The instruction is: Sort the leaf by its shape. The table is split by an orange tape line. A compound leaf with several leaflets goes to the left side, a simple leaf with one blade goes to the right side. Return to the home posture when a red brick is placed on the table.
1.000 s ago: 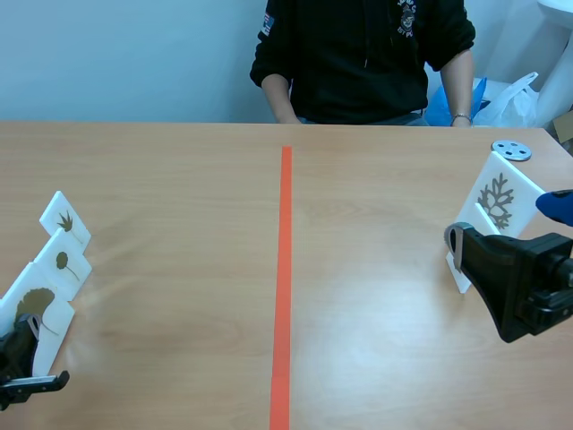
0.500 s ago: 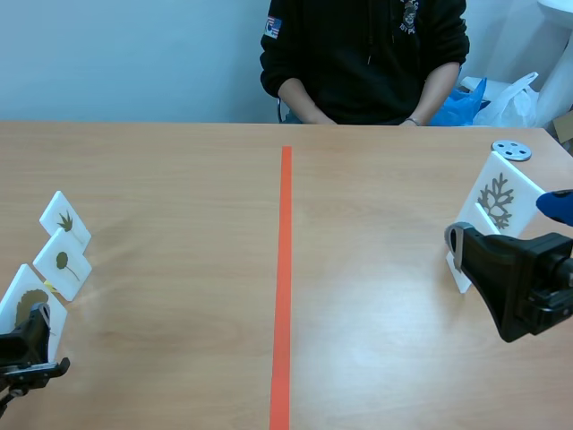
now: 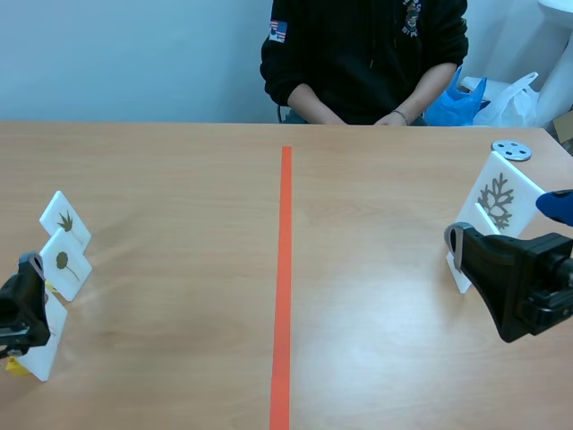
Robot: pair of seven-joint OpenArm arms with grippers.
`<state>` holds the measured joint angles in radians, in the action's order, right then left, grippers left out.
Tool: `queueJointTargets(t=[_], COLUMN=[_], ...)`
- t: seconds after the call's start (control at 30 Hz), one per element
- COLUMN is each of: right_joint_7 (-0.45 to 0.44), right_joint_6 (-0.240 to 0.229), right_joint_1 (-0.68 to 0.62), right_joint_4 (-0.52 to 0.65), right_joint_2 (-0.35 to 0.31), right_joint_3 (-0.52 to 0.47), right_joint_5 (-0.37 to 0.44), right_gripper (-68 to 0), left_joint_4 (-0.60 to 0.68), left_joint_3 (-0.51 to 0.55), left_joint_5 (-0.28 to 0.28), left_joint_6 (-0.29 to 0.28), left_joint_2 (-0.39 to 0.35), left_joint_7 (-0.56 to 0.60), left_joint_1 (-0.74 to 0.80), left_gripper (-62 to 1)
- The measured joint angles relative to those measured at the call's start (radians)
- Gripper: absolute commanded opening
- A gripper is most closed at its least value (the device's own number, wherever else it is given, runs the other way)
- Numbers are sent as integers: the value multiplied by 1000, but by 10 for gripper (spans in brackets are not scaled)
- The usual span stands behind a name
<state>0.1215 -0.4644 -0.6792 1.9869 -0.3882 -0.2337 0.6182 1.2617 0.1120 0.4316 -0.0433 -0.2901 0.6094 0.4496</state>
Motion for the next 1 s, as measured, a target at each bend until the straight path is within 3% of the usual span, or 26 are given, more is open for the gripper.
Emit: queueJointTargets(t=[0.27, 0.57, 0.8, 1.0], right_joint_7=[0, 0, 0, 0], right_joint_6=[0, 0, -1, -35], right_joint_1=[0, 0, 0, 0], right_joint_4=[0, 0, 0, 0], right_joint_2=[0, 0, 0, 0], right_joint_3=[0, 0, 0, 0], right_joint_5=[0, 0, -19, -19], right_gripper=[4, 4, 4, 4], left_joint_4=[360, 619, 673, 673], left_joint_3=[14, 15, 8, -58], left_joint_5=[-11, -15, -15, -15], left_joint_6=[-134, -407, -424, -421], left_joint_2=[-24, -100, -100, -100], left_joint_7=[-55, -349, -488, -579], left_joint_1=[165, 222, 220, 220], left_gripper=[14, 14, 14, 14])
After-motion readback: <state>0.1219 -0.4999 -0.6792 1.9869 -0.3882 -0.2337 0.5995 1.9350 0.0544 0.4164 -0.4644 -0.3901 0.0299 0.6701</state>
